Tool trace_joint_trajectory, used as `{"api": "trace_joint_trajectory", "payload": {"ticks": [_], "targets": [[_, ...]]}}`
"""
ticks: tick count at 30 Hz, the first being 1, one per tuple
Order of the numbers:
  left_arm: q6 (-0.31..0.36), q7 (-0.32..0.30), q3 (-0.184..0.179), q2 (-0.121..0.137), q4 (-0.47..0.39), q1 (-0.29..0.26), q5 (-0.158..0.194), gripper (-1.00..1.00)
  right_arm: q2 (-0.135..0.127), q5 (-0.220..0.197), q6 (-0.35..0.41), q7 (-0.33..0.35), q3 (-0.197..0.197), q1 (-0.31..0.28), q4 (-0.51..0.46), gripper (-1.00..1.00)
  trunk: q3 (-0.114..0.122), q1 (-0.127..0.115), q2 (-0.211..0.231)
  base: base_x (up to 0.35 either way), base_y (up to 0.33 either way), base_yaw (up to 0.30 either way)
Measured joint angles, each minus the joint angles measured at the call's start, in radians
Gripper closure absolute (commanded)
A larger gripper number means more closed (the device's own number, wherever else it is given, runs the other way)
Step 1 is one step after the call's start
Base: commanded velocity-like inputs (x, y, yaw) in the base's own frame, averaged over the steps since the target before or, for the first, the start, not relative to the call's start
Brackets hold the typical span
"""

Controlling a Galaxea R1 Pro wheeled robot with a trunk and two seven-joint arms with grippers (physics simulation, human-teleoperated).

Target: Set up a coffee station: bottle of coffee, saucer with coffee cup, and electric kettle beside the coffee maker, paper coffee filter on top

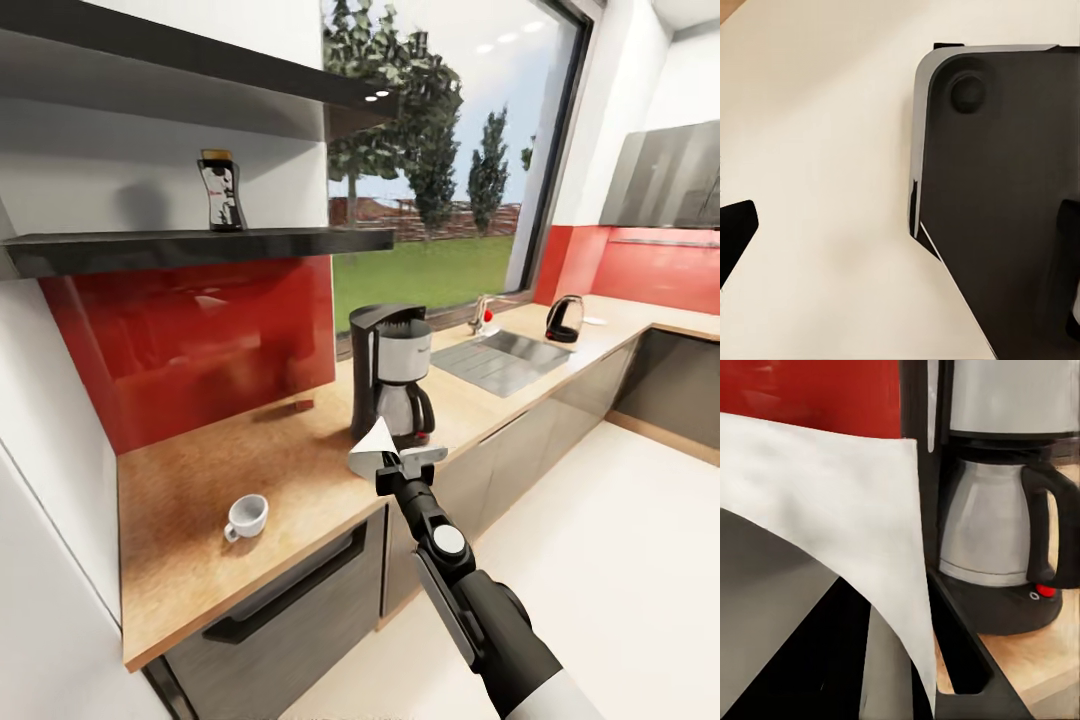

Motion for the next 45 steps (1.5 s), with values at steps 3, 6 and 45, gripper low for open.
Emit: {"api": "trace_joint_trajectory", "payload": {"ticks": [3, 6, 45], "targets": [[0.0, 0.0, 0.0, 0.0, 0.0, 0.0, 0.0, -1.0, 0.0, 0.0, 0.0, 0.0, 0.0, 0.0, -0.001, 1.0, 0.0, 0.0, 0.0, -0.02, 0.0, -0.219], [0.0, 0.0, 0.0, 0.0, 0.0, 0.0, 0.0, -1.0, 0.0, 0.0, 0.0, 0.0, 0.0, 0.0, -0.001, 1.0, 0.0, 0.0, 0.0, -0.004, 0.0, -0.067], [0.02, -0.001, -0.006, 0.012, 0.027, 0.012, -0.007, -1.0, 0.022, 0.004, 0.742, 0.0, -0.247, -0.399, -0.261, 1.0, 0.0, 0.0, 0.0, 0.0, 0.0, -0.042]]}}
